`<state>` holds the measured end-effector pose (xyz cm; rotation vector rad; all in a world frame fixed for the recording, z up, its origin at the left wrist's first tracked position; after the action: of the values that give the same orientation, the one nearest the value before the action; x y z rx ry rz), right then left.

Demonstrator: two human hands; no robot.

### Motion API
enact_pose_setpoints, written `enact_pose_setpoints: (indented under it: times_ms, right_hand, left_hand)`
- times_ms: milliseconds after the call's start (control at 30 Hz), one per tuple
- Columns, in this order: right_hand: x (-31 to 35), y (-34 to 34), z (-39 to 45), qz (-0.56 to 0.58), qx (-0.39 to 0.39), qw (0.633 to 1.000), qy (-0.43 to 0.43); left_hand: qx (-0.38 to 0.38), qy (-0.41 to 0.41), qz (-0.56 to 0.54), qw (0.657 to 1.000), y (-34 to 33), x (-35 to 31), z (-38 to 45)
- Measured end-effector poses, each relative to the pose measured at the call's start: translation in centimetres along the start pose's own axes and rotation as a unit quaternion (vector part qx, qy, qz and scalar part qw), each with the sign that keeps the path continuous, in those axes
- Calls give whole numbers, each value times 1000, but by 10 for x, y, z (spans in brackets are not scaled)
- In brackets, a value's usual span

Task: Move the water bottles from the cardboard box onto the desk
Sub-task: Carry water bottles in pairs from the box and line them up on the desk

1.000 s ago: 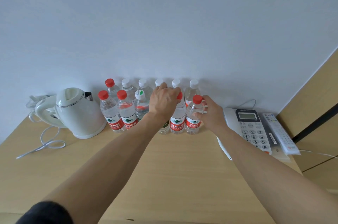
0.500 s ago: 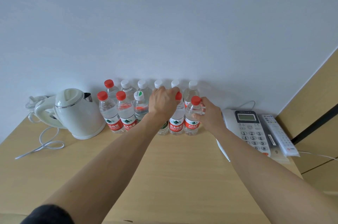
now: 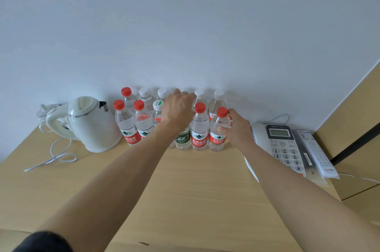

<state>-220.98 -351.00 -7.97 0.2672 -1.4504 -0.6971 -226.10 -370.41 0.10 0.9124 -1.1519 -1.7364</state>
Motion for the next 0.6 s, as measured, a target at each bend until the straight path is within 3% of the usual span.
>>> enact_pose_setpoints:
  times_ms: [200, 600]
  right_hand:
    - [-1, 0, 0, 10, 3, 1000, -4]
    - [1, 1, -1, 8, 9, 1000, -16]
  left_hand:
    - [68, -4, 134, 989, 1, 15, -4]
    - [81, -16, 70, 994, -5, 21, -2]
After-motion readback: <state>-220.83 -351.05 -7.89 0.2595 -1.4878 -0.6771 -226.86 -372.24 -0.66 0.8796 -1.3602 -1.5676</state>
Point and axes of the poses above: each hand's wrist, its own z-axis towards the middle knuckle, its own y-axis out of the back of the hand, x = y × z, the point moved 3 cm from there along z, towards the middle knuckle, and after that the axes turned 2 degrees about z, right-handed, at the moved point
